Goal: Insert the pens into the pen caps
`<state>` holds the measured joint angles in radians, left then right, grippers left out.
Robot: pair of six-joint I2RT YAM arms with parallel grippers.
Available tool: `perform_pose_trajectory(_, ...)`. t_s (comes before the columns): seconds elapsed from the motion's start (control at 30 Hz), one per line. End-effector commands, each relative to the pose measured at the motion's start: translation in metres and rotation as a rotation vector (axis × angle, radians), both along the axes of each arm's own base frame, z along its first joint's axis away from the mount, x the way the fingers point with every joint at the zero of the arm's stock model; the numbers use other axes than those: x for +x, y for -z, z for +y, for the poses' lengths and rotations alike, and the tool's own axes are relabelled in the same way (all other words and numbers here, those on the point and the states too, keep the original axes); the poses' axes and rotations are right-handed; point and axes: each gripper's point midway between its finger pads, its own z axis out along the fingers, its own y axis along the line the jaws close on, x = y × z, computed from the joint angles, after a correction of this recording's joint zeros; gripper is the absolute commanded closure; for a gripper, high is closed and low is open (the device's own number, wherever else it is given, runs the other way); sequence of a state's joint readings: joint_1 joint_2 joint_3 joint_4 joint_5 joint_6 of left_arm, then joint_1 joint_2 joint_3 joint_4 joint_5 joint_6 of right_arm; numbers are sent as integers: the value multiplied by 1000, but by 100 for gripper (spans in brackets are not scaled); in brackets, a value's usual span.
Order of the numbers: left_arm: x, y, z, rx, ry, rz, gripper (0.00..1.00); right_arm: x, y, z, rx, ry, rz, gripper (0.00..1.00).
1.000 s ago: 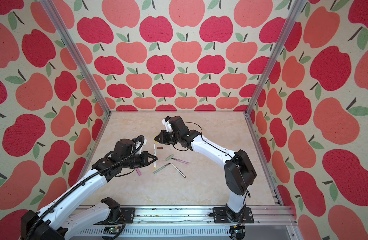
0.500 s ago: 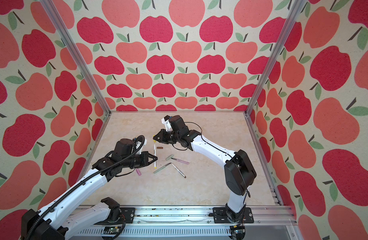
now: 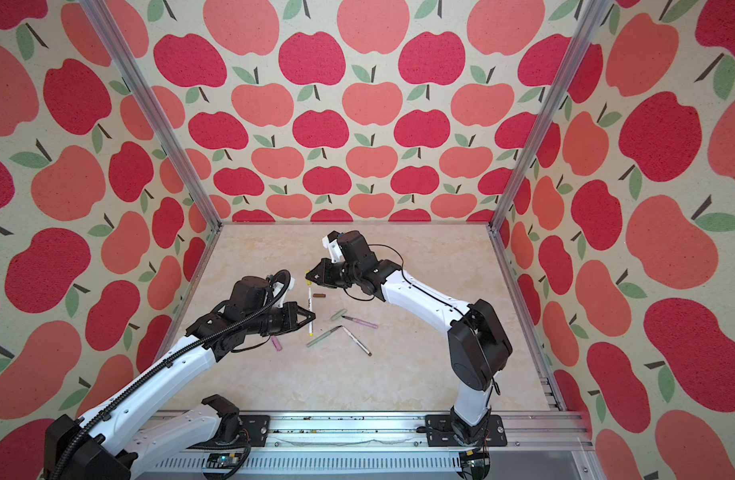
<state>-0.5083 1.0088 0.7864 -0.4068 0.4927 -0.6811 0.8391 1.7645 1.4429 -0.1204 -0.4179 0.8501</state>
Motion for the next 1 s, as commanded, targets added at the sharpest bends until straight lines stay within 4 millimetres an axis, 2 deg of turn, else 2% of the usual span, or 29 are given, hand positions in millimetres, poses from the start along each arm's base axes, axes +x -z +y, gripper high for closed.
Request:
perform_pose_trajectory(0.0,7,-19,-3,-11,5,-74,100,1,-2,-4,-7,2,-24,95)
perform_pose_trajectory(0.97,7,-24,-3,-17,6,-88,100,3,11,-3,-37,0,-23,95)
